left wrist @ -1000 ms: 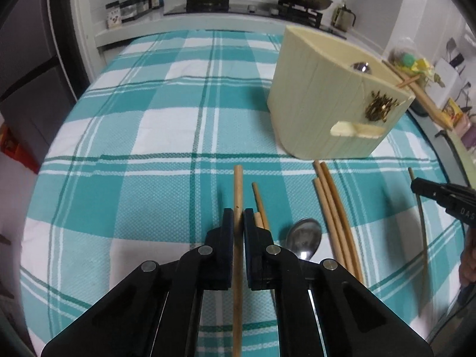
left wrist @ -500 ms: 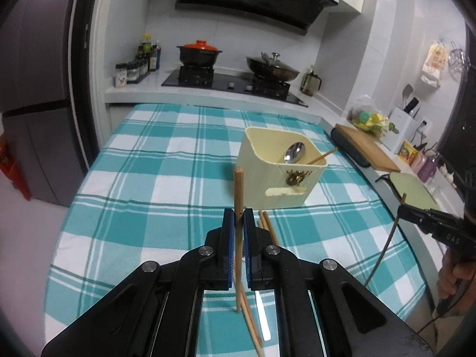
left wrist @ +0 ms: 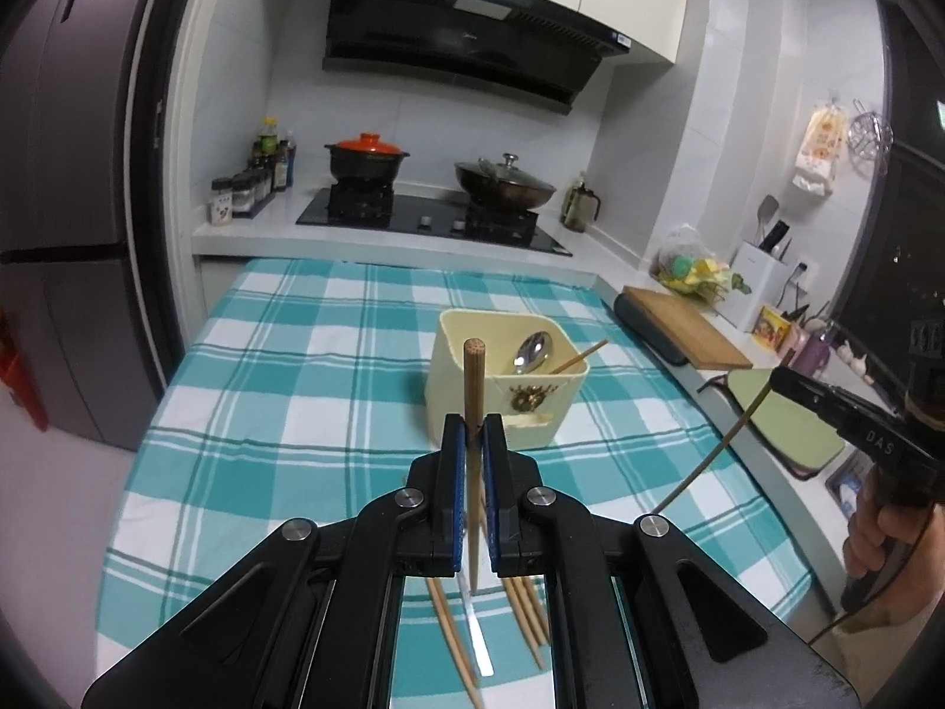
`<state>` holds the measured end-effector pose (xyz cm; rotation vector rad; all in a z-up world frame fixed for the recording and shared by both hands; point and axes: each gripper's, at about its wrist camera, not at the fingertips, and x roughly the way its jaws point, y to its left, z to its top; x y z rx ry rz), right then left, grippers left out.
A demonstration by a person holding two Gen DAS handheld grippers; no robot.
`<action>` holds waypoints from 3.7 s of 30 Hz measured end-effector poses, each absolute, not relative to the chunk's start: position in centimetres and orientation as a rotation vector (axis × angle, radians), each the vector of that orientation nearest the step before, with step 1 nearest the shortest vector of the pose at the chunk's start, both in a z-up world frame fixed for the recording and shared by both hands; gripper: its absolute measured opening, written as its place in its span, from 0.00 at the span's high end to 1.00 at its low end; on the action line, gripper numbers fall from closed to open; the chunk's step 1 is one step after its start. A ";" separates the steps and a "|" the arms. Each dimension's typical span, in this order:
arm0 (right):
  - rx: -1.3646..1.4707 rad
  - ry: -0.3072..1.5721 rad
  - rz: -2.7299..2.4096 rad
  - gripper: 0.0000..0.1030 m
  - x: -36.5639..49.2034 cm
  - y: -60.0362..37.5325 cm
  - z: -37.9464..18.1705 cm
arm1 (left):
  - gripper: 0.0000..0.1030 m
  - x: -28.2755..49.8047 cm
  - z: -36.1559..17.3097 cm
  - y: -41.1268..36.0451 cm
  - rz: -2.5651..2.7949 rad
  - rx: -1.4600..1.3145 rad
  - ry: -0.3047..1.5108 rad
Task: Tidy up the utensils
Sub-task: 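Carry the chopstick over the holder with the left tool and release it, then move both tools back over the chopsticks and spoon on the cloth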
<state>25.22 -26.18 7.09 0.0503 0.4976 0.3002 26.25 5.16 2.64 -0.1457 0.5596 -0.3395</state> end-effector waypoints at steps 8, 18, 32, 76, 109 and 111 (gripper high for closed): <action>0.040 0.434 0.283 0.95 26.8 -26.6 10.2 | 0.96 27.7 5.2 4.9 -0.355 -0.143 0.531; -0.012 0.321 0.268 0.95 31.0 -25.9 16.0 | 0.96 32.1 11.1 2.6 -0.368 -0.111 0.416; 0.022 0.375 0.307 0.95 41.7 -24.1 14.3 | 0.96 43.4 9.1 -3.7 -0.336 -0.040 0.462; 0.009 0.722 0.248 0.55 22.8 -27.2 -5.2 | 0.11 24.4 -13.2 5.1 -0.159 -0.095 0.905; 0.039 0.871 0.269 0.60 22.8 -23.0 -12.2 | 0.05 30.7 -19.4 2.4 -0.030 0.001 0.933; 0.076 0.903 0.307 0.66 24.7 -22.3 -12.8 | 0.03 30.7 -19.4 2.4 -0.031 0.002 0.936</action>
